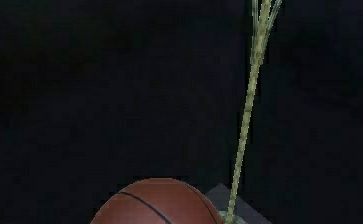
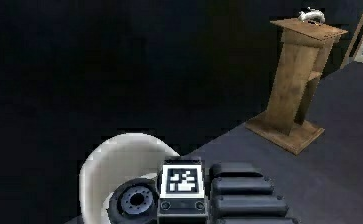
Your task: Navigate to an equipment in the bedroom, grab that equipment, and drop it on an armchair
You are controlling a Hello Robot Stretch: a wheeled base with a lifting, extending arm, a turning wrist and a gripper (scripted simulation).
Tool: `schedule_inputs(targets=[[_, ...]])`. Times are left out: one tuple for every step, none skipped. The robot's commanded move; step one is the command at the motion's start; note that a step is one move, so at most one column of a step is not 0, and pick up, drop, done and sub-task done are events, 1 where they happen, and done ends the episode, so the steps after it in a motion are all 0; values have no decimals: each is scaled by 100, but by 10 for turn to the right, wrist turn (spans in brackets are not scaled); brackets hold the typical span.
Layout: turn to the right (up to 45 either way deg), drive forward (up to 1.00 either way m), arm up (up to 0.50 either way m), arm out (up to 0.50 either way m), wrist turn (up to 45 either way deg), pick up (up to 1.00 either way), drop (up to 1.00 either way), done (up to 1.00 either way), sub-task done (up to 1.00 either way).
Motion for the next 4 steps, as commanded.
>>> schedule_inputs(targets=[[0,0,0,48,0,0,0,0,0],[0,0,0,0,450,0,0,0,0],[0,0,0,0,450,0,0,0,0],[0,0,-46,0,0,0,0,0,0]])
